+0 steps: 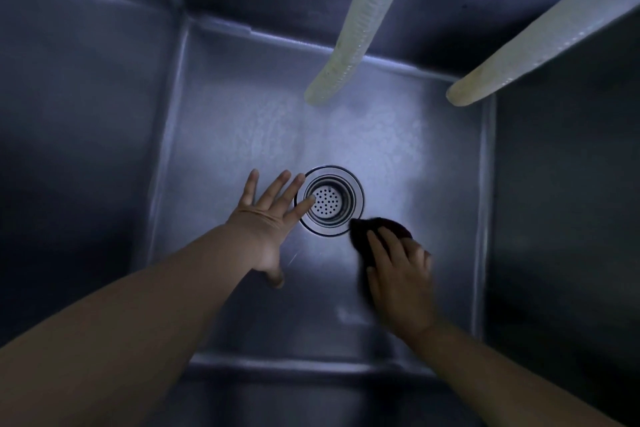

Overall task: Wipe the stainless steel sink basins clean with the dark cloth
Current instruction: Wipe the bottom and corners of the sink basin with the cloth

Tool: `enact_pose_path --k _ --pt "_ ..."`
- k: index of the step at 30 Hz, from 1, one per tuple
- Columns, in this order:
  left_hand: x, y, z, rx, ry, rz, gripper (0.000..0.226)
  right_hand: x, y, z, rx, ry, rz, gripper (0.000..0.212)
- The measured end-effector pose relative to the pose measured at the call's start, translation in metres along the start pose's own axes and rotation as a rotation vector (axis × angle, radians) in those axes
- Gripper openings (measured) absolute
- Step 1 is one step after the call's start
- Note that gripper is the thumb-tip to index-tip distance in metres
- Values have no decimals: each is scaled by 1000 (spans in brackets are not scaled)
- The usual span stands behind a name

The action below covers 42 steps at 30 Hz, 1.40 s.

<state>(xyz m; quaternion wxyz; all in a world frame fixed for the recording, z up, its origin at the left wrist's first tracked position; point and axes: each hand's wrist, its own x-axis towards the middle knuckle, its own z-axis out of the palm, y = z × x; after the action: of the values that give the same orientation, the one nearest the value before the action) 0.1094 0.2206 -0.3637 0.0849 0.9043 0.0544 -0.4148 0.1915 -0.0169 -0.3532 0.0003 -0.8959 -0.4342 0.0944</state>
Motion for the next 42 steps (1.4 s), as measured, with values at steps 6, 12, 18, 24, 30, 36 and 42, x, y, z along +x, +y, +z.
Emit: enact_pose_path --k 6,12,18,24,30,36,42 --pt "1 -1 -1 -2 5 3 152 -12 -36 29 31 -94 -370 54" --pt "0 1 -1 -25 11 8 151 -6 2 30 57 -73 -448 49" --pt "4 -1 5 -45 60 21 155 89 67 2 15 -27 -14 57" --pt "9 -4 15 -28 136 16 156 199 2 -5 40 -25 10 56" --pt "10 -3 15 -26 135 7 154 194 -55 6 58 -111 -325 54" --pt "-4 4 11 6 227 -12 148 161 20 -2 81 -47 -91 58" --pt "-40 9 22 -111 326 -147 133 123 113 -22 -78 -115 232 60"
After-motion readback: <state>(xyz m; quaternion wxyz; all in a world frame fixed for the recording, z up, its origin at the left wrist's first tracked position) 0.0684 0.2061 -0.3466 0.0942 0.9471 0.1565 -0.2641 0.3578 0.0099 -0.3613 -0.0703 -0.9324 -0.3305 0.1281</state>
